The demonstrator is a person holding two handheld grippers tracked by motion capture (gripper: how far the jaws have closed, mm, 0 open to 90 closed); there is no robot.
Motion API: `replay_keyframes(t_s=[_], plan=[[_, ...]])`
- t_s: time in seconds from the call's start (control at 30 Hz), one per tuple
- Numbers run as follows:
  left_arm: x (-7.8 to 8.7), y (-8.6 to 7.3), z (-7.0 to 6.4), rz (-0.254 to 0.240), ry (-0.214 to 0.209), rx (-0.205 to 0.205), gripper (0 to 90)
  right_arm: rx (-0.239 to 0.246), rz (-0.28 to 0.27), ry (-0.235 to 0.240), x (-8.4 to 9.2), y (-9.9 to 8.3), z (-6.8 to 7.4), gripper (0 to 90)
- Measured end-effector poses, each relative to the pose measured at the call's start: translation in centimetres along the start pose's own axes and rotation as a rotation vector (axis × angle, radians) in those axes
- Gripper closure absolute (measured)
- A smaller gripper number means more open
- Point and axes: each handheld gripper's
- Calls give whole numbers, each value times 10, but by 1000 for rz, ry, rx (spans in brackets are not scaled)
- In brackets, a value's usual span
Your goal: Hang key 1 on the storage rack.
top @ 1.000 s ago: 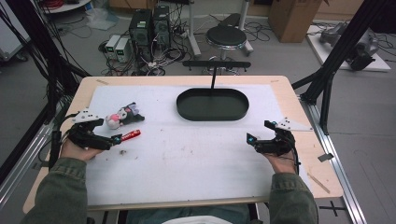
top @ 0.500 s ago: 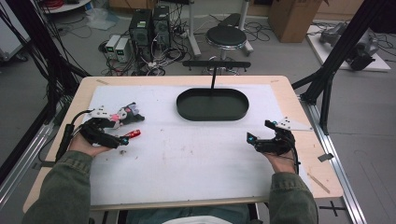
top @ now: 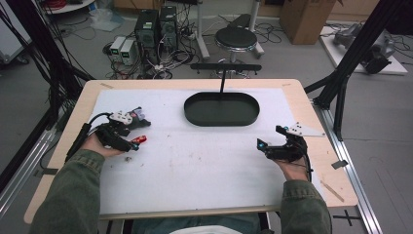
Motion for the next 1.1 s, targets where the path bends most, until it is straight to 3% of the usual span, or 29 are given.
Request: replay_keyframes(t_s=[0.17, 0.37, 0.53, 0.63, 0.67, 0.77, 0.9, 1.1], plan=[[-11, 0, 3, 26, -1, 7, 345, 5, 11, 2, -3, 0, 1, 4], [-18, 0, 3, 31, 51, -11, 416, 26, 29, 0, -6, -1, 1, 4], [-23, -1, 5, 51, 61, 2, 479, 20, 30, 0, -5, -1, 1, 4], [-23, -1, 5, 51, 38, 9, 544, 26, 26, 0, -5, -1, 0, 4], [-23, 0, 5, 52, 28, 11, 647, 21, 31, 0, -6, -1, 1, 4], [-23, 1, 5, 43, 28, 19, 714, 23, 29, 1, -6, -1, 1, 4], [-22, 1, 7, 36, 11, 34, 732, 21, 24, -5, -5, -1, 1, 4], [-8, 3, 13, -34, -32, 108, 744, 16, 24, -2, -4, -1, 1, 4]])
Point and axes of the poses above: each handheld gripper's, and its own axes: x roughly backward along the jaws, y roughly out of its top, z roughly to its left
